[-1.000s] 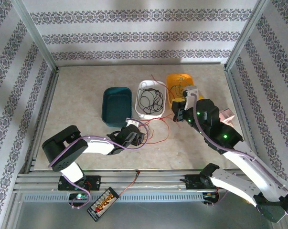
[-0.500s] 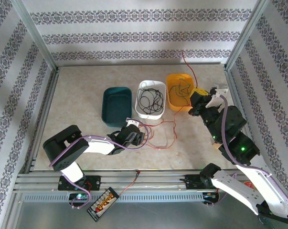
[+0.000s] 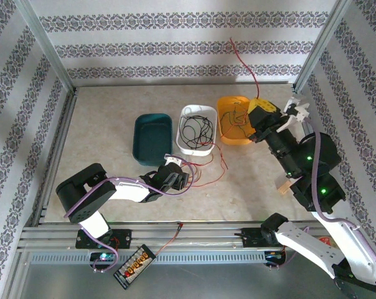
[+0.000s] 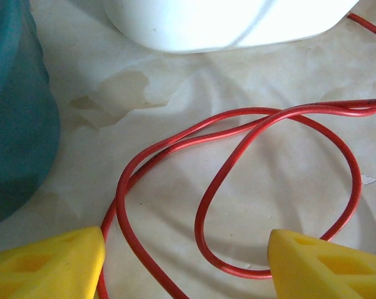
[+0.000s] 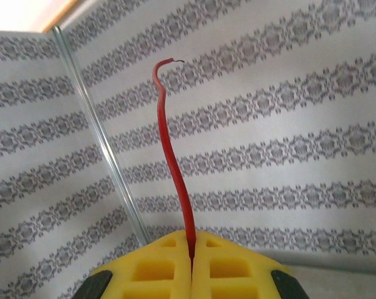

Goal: Untangle the cables

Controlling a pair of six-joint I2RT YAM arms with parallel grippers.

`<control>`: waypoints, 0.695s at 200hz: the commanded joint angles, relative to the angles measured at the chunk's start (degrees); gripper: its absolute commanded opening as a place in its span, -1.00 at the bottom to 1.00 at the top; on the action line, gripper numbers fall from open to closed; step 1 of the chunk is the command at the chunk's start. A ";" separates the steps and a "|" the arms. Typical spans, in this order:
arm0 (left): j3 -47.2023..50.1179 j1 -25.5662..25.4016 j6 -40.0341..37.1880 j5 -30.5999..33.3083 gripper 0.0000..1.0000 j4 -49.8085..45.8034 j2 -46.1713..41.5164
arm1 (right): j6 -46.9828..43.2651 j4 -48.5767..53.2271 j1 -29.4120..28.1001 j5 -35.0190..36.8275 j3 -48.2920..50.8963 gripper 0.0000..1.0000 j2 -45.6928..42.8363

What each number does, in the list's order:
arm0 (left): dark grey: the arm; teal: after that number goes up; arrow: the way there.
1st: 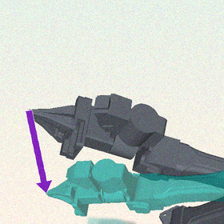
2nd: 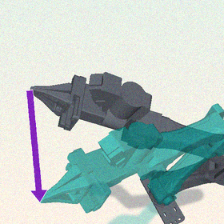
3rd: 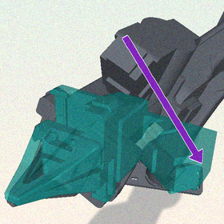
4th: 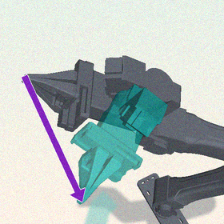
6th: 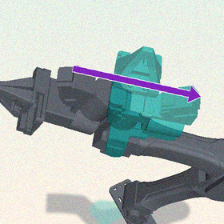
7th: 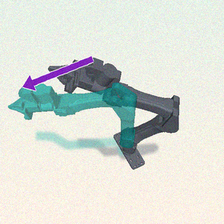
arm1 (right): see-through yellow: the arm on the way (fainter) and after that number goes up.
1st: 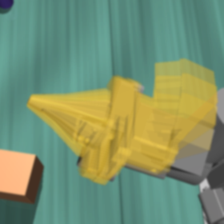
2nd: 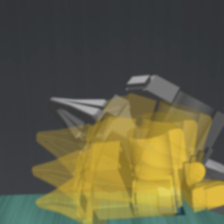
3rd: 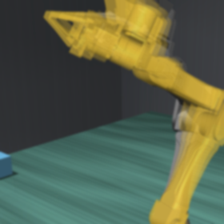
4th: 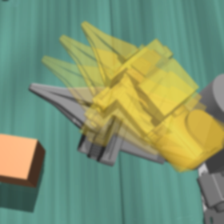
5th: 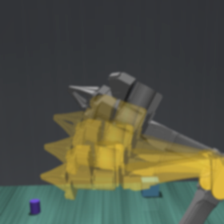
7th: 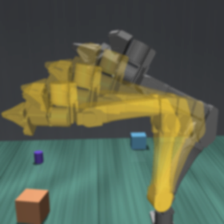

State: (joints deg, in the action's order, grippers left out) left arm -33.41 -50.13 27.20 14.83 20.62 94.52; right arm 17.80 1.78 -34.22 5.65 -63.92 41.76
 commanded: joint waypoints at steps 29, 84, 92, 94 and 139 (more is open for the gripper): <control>2.43 0.64 -0.41 -1.97 0.39 -0.67 1.37 | -8.14 -3.64 0.49 2.48 -2.69 -0.99 0.21; 2.75 0.60 -0.64 -2.13 0.39 -1.20 1.90 | -14.16 -2.58 4.02 15.50 -3.28 -1.00 -0.36; 2.76 0.60 -0.63 -2.17 0.39 -1.29 1.98 | -13.83 -2.40 5.10 16.16 -3.01 -1.00 -0.50; 2.74 0.59 -0.65 -2.11 0.39 -1.29 1.98 | -13.73 -2.40 5.40 16.28 -2.91 -1.00 -0.57; 2.47 0.59 -0.79 -2.35 0.39 -2.07 2.05 | -13.46 0.36 9.91 16.70 -3.51 -1.00 0.43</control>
State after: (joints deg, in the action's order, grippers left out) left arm -32.47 -50.11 26.98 14.87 22.37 94.52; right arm 5.96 0.89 -25.63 19.51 -65.73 41.69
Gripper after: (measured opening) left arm 0.695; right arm 0.045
